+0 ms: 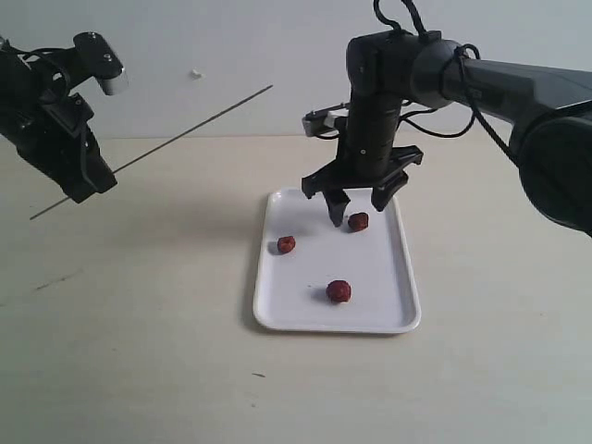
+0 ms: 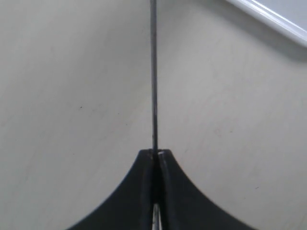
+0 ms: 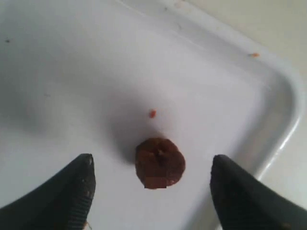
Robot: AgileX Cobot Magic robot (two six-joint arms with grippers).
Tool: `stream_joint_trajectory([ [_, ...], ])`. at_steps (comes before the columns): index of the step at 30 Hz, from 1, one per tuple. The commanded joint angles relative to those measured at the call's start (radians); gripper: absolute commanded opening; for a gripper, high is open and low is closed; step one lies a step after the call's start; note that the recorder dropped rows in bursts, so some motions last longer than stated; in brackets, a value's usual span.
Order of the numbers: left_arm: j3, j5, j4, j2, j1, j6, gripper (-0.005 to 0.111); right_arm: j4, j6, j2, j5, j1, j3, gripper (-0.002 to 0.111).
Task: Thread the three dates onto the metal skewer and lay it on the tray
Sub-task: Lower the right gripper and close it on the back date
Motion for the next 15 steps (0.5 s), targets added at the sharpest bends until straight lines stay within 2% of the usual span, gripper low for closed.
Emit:
stream_joint_trajectory([
  [1,0.005,-0.011,-0.014,-0.011,0.001,-0.003,0.000,-0.023,-0.011,-0.001,-0.004,0.002,0.005,0.067],
  [7,0.005,-0.013,-0.014,-0.011,0.001,-0.003,0.000,-0.007,-0.011,0.048,-0.004,0.002,0.005,0.066],
  [15,0.005,-0.015,-0.014,-0.011,0.001,-0.002,0.000,0.008,-0.011,0.050,-0.004,0.002,0.005,0.050],
])
